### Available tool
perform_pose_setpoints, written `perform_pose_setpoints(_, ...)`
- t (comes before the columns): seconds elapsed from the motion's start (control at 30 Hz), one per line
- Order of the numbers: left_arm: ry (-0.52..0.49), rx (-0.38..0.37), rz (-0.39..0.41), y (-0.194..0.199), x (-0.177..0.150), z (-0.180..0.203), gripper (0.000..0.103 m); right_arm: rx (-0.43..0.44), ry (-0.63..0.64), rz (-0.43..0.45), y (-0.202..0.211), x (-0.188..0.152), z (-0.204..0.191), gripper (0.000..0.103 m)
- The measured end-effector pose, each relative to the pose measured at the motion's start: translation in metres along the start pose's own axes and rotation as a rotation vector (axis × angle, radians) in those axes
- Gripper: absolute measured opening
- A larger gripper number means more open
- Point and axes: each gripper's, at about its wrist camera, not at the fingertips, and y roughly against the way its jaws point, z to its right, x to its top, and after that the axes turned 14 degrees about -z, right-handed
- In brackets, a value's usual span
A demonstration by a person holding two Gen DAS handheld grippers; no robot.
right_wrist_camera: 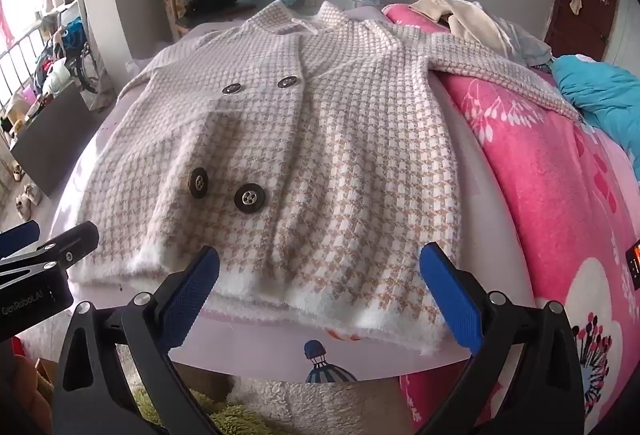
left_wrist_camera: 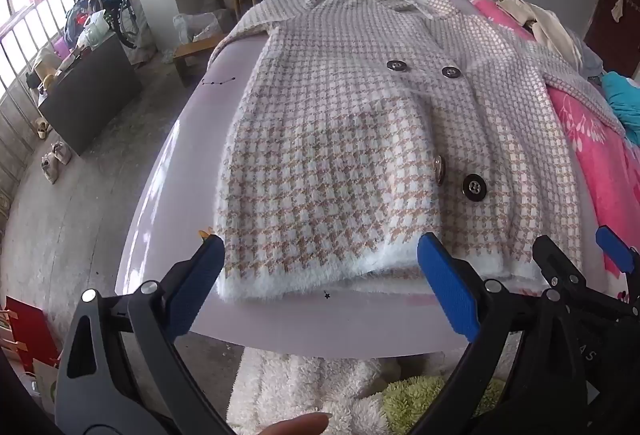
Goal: Fold large clothes
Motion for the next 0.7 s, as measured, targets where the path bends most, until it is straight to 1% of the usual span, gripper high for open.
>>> perform_pose_setpoints(0.13,0.0,0.0,-0.001,0.0003,-0.0006,0.0003,0.094,-0.003,-0.002,-0.015,-0.0006,-0.0006,0.0008,0.098)
perform_pose_setpoints(0.7,0.004,-0.01,-0.013,0.0003,0.0,0.0001,0.093,-0.001,0.005,-0.011,0.0012,-0.0019,-0.002,0.098)
